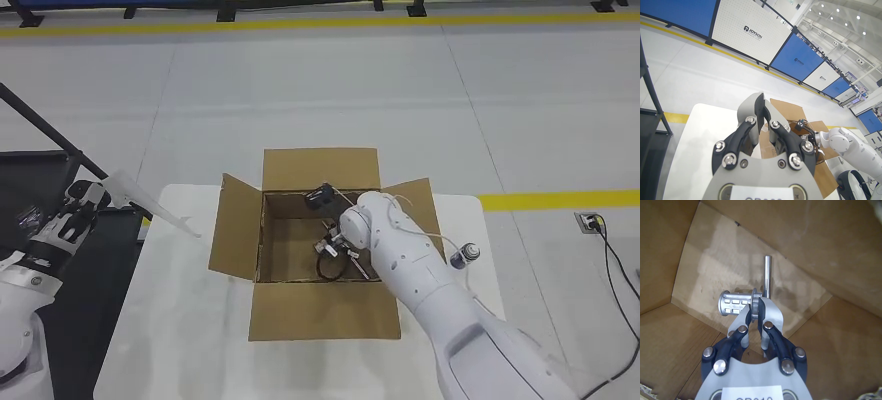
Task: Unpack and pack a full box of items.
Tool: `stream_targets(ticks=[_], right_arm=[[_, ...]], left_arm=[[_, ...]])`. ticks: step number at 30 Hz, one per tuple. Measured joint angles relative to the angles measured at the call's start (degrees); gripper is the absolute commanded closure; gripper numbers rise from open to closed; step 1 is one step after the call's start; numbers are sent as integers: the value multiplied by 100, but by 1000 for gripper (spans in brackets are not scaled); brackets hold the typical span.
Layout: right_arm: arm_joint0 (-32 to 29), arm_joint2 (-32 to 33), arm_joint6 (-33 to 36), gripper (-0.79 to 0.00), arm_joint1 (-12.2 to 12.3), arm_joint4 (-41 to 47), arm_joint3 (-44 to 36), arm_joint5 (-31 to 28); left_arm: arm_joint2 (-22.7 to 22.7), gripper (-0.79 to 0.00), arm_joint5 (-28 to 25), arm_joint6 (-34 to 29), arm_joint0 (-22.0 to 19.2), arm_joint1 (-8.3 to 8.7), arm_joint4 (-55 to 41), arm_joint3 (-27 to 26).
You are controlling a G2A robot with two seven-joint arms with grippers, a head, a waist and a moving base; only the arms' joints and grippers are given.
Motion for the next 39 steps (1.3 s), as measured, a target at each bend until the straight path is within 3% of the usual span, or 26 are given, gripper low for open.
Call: stream_targets(ticks=[5, 10, 21, 27, 33, 35, 39], right_arm=[[-94, 90, -72, 0, 134, -182, -414, 263], [-297, 219, 417, 0, 322, -461, -955, 703], [-963, 747, 1466, 0, 798, -842, -2344, 449], [-1225, 948, 1607, 0, 885, -844, -2715, 682], [-1202, 963, 1514, -280, 851, -767, -2496, 871], [-1167, 935, 1479, -323, 826, -735, -2400, 888], [-1083, 902, 1372, -332, 778, -664, -2213, 907]], left_arm=[[0, 0, 0, 0, 0, 0, 0, 0], [0, 0, 0, 0, 0, 0, 0, 0], [0, 0, 0, 0, 0, 0, 0, 0], [0, 0, 0, 0, 0, 0, 0, 0], [0, 0, 0, 0, 0, 0, 0, 0], [0, 0, 0, 0, 0, 0, 0, 0], [0, 0, 0, 0, 0, 0, 0, 0]])
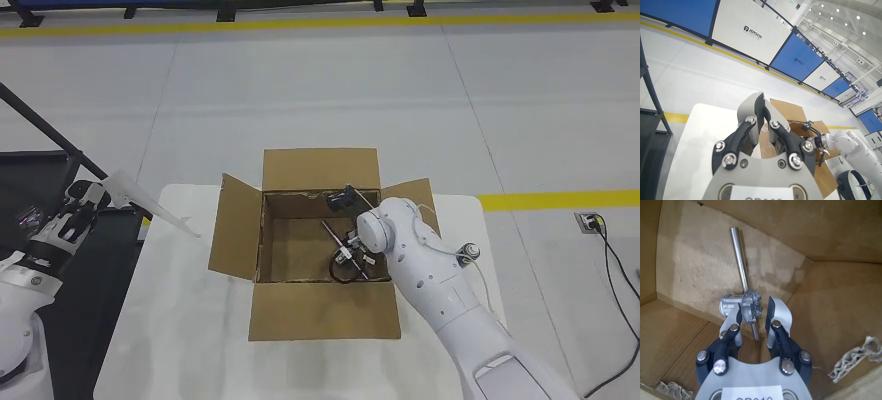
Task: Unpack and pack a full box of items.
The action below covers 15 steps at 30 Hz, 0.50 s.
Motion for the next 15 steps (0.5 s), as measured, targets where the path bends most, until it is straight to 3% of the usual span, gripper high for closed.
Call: stream_targets(ticks=[15], right_arm=[[148, 42, -81, -354, -98, 379, 386, -49]], left_arm=[[0, 0, 0, 0, 0, 0, 0, 0]])
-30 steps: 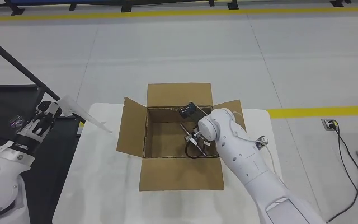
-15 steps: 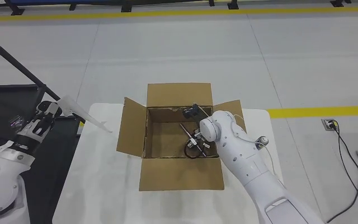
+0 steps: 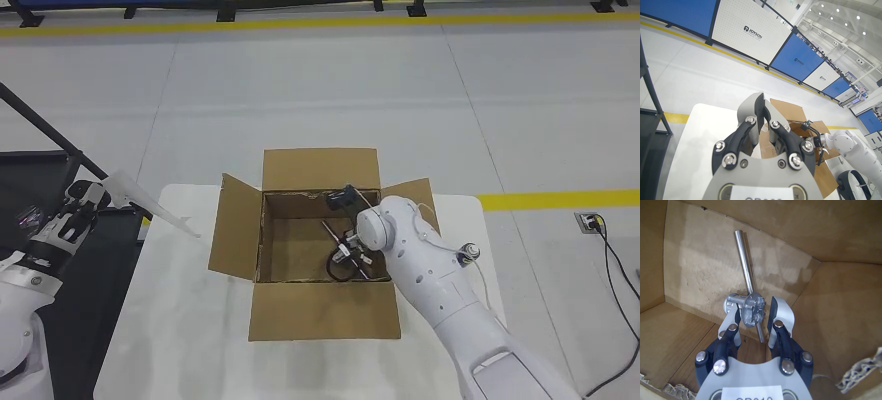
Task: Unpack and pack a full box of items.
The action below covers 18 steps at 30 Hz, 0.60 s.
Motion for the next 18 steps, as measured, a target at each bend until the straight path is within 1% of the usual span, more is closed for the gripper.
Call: stream_targets(ticks=[2, 3, 4, 6, 8, 11, 12, 15, 16, 17, 18], right_arm=[[42, 5, 20, -388, -20, 106, 93, -104], [76, 5, 38, -465, -33, 168, 168, -154], [104, 0, 51, -560, -44, 197, 228, -169], [165, -28, 48, -517, -75, 241, 354, -169], [208, -58, 59, -520, -105, 278, 465, -168], [290, -107, 87, -468, -155, 335, 643, -173], [317, -125, 77, -391, -173, 350, 711, -189], [379, -163, 24, -268, -214, 382, 860, -208], [396, -171, 8, -166, -225, 394, 901, -218], [413, -177, -5, -114, -235, 407, 941, -231], [435, -183, -21, -83, -247, 424, 995, -250]], left_arm=[[0, 0, 0, 0, 0, 0, 0, 0], [0, 0, 0, 0, 0, 0, 0, 0], [0, 0, 0, 0, 0, 0, 0, 0], [0, 0, 0, 0, 0, 0, 0, 0], [0, 0, 0, 0, 0, 0, 0, 0], [0, 0, 0, 0, 0, 0, 0, 0], [0, 0, 0, 0, 0, 0, 0, 0], [0, 0, 0, 0, 0, 0, 0, 0], [0, 0, 0, 0, 0, 0, 0, 0], [0, 0, 0, 0, 0, 0, 0, 0], [0, 0, 0, 0, 0, 0, 0, 0]])
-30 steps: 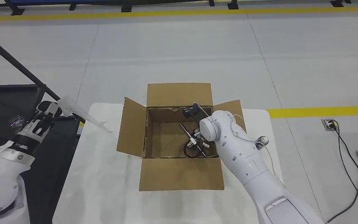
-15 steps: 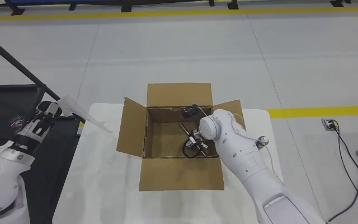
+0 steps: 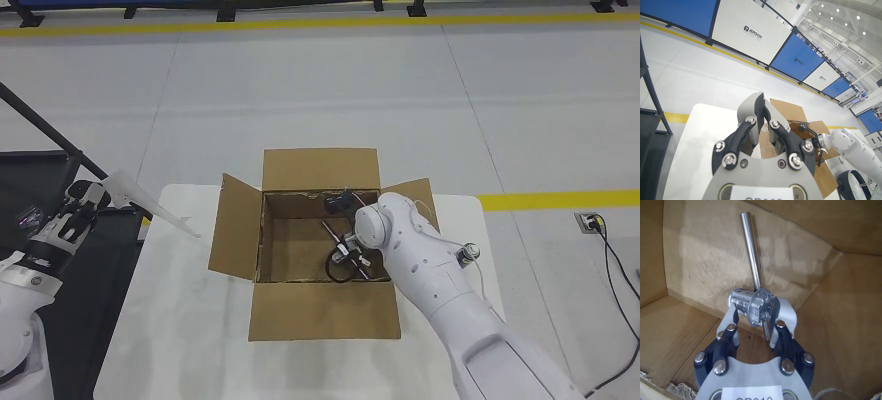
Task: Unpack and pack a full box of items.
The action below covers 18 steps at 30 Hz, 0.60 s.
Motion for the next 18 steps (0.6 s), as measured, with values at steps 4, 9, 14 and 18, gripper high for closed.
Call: stream_targets(ticks=[4, 9, 14, 18], right_arm=[[70, -22, -47, 0, -35, 38, 142, -45], [146, -22, -169, 0, -49, 50, 160, -119], [126, 20, -297, 0, 13, -38, -146, -317], [-68, 131, -297, 0, 159, -254, -803, -442]], left_arm=[[0, 0, 0, 0, 0, 0, 0, 0], [0, 0, 0, 0, 0, 0, 0, 0], [0, 0, 0, 0, 0, 0, 0, 0], [0, 0, 0, 0, 0, 0, 0, 0]])
